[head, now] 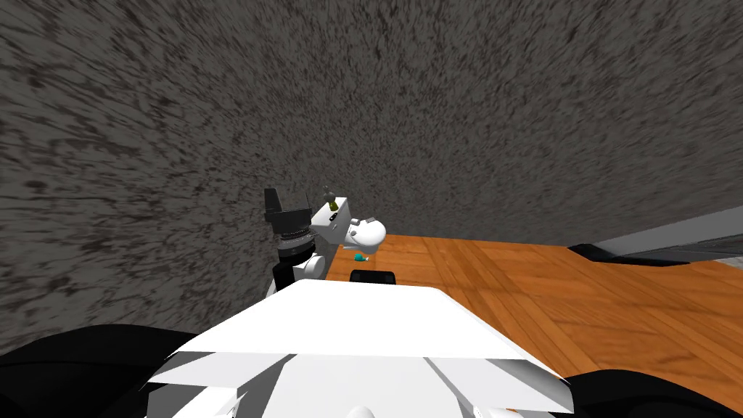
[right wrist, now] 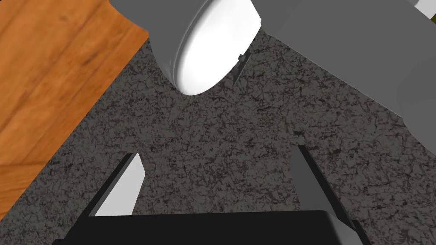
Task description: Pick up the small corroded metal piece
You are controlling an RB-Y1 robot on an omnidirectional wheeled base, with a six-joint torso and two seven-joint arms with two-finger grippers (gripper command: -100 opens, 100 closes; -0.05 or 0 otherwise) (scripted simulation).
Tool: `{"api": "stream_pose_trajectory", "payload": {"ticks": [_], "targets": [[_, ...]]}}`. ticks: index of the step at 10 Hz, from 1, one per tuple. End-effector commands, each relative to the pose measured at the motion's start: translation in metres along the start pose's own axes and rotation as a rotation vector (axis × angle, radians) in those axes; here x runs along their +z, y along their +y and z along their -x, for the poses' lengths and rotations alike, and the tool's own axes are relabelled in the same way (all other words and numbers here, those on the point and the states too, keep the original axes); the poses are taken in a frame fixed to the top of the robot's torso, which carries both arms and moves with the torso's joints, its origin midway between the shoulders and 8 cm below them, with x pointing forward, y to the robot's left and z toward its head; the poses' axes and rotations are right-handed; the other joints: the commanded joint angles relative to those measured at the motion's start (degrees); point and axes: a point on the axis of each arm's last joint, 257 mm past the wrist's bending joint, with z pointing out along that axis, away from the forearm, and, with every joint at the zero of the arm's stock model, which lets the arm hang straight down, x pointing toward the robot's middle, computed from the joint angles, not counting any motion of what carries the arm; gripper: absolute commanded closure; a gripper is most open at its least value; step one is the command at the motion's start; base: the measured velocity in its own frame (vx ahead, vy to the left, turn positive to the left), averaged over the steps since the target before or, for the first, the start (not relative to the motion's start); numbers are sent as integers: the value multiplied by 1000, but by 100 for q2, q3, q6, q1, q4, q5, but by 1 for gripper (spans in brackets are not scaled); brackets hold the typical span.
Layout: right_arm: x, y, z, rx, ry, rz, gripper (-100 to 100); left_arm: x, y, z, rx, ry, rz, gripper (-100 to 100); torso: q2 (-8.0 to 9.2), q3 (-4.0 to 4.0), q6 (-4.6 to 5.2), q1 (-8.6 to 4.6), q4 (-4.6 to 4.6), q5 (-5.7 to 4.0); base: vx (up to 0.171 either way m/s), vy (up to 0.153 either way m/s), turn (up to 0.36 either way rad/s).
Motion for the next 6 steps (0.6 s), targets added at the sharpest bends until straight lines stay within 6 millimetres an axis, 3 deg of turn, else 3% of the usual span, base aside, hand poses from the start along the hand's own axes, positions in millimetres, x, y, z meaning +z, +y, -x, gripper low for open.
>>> {"api": "stream_pose_trajectory", "payload": {"ticks": [1, 2, 4, 5, 6], "targets": [[-2, -3, -3, -50, 26, 1, -100, 0, 0, 0, 0, 0, 0, 0, 0, 0, 0, 0, 0, 0, -44, -49, 203], [-6, -15, -4, -90, 58, -10, -100, 0, 0, 0, 0, 0, 0, 0, 0, 0, 5, -1, 0, -1, -56, -61, 335], [-6, -14, -8, -131, 73, -4, -100, 0, 0, 0, 0, 0, 0, 0, 3, 2, 6, -9, 1, -3, -39, -47, 65], [-11, -27, -9, -181, 108, -16, -100, 0, 0, 0, 0, 0, 0, 0, -6, -3, 8, 3, -1, -1, -35, -33, 292], [-11, -27, -11, -208, 118, -12, -100, 0, 0, 0, 0, 0, 0, 0, -5, -3, 1, 0, -1, 0, -46, -41, 238]]}}
